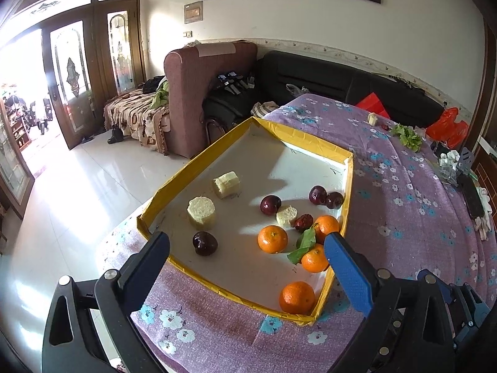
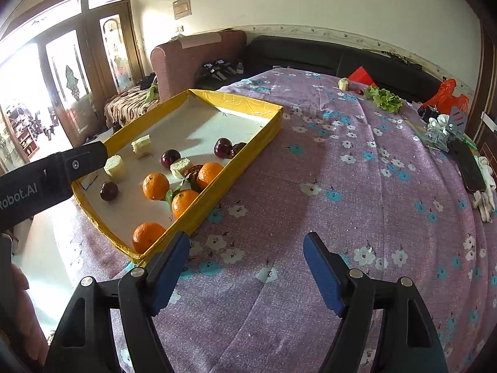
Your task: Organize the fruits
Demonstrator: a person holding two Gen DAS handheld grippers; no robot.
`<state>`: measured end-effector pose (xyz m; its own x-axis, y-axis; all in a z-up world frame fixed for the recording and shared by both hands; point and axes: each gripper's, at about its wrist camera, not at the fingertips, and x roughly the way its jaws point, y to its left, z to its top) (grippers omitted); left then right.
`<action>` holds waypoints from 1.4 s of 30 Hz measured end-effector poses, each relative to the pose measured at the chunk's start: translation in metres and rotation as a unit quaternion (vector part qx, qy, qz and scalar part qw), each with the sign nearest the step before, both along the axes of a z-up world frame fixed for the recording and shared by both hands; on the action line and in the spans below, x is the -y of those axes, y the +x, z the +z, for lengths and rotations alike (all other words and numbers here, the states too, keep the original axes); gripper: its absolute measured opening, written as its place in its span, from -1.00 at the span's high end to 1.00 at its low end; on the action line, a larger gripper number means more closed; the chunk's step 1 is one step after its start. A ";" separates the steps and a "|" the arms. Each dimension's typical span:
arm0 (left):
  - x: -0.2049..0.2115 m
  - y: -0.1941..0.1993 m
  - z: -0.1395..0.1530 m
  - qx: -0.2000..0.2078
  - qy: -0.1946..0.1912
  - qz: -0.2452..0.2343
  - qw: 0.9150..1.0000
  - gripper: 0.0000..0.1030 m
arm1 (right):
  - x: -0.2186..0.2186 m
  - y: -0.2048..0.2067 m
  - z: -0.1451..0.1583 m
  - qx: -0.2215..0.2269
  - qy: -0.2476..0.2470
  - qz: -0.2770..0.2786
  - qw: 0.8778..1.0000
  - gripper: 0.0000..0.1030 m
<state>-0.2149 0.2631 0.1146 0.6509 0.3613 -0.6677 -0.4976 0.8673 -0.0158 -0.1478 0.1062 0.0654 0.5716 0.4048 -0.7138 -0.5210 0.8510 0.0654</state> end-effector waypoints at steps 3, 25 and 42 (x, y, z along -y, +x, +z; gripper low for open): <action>0.001 -0.001 0.002 0.003 0.001 0.001 1.000 -0.94 | 0.000 -0.002 0.002 0.004 0.001 0.000 1.000 -0.57; 0.022 -0.053 0.053 0.123 0.102 0.060 0.985 -1.00 | -0.001 -0.021 0.019 0.031 0.006 0.008 0.999 -0.62; 0.033 -0.071 0.058 0.130 0.103 0.048 0.985 -1.00 | 0.009 -0.042 0.034 0.070 0.008 -0.005 0.998 -0.85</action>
<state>-0.2862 0.2303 0.1728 0.7461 0.5403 -0.3892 -0.5800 0.8144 0.0186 -0.1900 0.0972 0.0996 0.6687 0.4101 -0.6202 -0.5180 0.8554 0.0072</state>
